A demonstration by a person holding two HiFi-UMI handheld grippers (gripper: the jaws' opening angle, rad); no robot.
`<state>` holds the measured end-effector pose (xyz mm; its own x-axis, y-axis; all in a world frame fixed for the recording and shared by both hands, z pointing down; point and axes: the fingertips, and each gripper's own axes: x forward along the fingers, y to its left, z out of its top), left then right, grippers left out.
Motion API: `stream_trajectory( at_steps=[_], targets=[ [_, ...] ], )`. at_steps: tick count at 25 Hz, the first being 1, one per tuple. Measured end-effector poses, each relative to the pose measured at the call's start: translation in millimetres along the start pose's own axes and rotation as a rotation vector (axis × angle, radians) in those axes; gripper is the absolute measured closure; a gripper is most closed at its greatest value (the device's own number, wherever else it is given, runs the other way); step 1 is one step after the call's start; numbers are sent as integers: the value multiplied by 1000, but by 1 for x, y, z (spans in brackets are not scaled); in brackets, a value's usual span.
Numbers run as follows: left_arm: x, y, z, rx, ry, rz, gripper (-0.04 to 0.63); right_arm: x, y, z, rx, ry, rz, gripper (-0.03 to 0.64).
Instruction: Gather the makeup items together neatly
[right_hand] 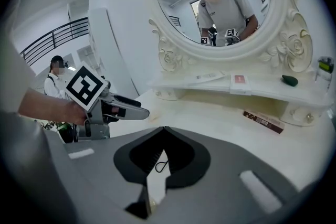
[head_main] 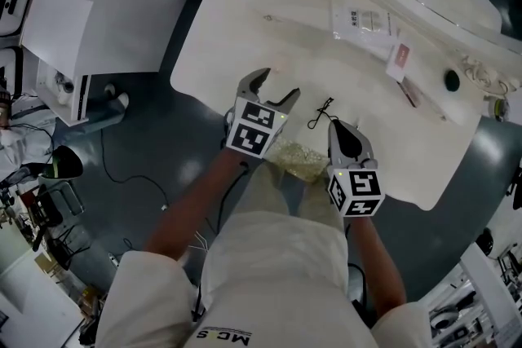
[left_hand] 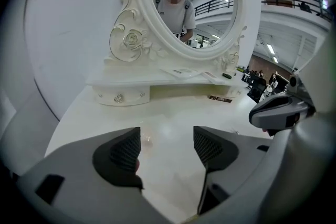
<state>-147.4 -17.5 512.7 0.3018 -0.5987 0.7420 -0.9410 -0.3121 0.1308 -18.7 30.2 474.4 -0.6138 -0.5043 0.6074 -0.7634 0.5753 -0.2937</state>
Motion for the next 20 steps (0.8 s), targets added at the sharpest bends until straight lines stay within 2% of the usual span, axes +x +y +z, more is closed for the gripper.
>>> stream_trajectory(
  at_steps=[9,18,20],
  targets=[
    [31,32,-4,39,96,22,293,7,-1,1,9,11,-1,614],
    [49,43,-12,61,172,1,296,8,-11,5,17,14,-19,615],
    [50,47,-11,68,175,14,326,8,-14,5,18,15,-24,614]
  ],
)
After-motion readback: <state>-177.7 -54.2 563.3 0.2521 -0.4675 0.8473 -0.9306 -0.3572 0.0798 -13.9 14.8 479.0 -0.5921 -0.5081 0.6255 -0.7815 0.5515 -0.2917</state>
